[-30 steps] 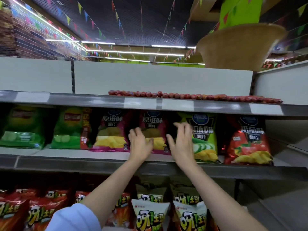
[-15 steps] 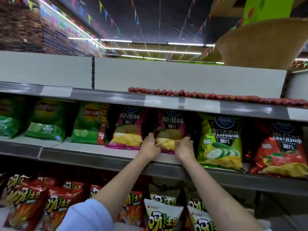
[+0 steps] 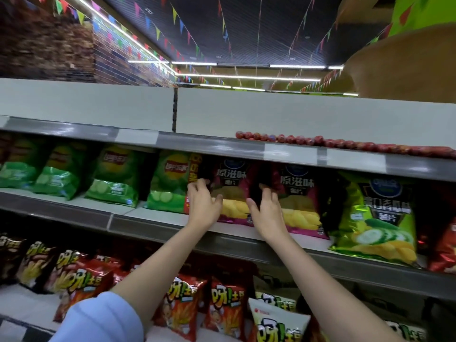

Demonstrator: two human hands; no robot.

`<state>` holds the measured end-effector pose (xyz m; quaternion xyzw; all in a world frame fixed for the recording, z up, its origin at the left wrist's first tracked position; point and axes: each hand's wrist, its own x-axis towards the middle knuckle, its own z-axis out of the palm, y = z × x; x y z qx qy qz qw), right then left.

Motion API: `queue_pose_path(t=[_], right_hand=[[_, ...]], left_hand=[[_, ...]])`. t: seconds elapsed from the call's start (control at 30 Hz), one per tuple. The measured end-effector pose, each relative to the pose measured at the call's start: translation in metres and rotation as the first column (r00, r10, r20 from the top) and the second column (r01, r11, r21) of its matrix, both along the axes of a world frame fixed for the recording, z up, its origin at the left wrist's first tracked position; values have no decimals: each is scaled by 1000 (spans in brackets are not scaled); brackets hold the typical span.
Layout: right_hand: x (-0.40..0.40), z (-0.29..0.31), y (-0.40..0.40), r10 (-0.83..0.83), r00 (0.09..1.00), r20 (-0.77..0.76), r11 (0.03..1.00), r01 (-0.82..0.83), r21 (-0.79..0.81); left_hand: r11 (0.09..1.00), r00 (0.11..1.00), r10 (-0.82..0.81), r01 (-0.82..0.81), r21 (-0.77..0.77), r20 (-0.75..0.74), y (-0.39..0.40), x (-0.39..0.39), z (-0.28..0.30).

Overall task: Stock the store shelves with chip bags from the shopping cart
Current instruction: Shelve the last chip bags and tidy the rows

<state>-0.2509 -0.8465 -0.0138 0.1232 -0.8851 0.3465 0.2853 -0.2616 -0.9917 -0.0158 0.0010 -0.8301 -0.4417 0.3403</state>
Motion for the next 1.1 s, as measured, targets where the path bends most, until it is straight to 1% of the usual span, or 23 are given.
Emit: queue_pose_path(t=[0.1,0.13,0.2,0.3,0.37,0.43,0.53,0.67,0.73,0.8,0.87,0.9,0.97,1.03,1.07,1.1], right_hand=[[-9,6,-24,-30,967,254,982,77,-175],[-12,9,-32,-31,950,309,966,108,-233],[-20,14,-43,-50,924,380,933,179,-312],[-33,19,-46,-47,880,472,853,281,-439],[-38,20,-49,15,886,463,777,281,-563],[-36,20,-50,52,901,430,697,275,-662],[-37,16,-53,35,918,394,652,278,-706],[-42,9,-55,-56,946,319,671,272,-689],[-46,9,-55,-85,935,344,710,299,-638],[-48,12,-55,-141,898,416,781,359,-510],[-50,14,-57,-279,859,429,829,441,-344],[-50,15,-59,-354,856,377,841,468,-273],[-41,17,-70,-431,881,194,861,466,-203],[-31,22,-86,-421,907,10,898,418,-138],[-27,25,-95,-389,920,-43,918,383,-102],[-28,26,-103,-345,937,-53,937,341,-79]], left_hand=[[992,972,-92,108,-64,217,-28,-11,-1],[985,952,-123,151,-80,279,-36,-14,-2],[966,909,-199,245,-81,367,-46,-22,-2],[926,841,-317,374,-49,438,-52,-29,0],[905,821,-330,415,-90,465,-54,-33,2],[903,837,-294,402,-154,462,-55,-37,2],[904,878,-253,364,-223,407,-53,-43,1],[904,906,-243,341,-257,347,-50,-47,-3],[906,909,-226,328,-267,352,-47,-48,-3],[906,910,-205,316,-282,359,-45,-49,-2],[907,918,-190,300,-297,349,-43,-44,0],[907,924,-194,297,-299,328,-44,-40,0],[908,941,-225,297,-296,252,-49,-32,0],[921,961,-240,270,-282,136,-60,-25,1],[931,971,-224,238,-275,82,-68,-23,3],[944,982,-185,190,-270,44,-78,-22,5]])
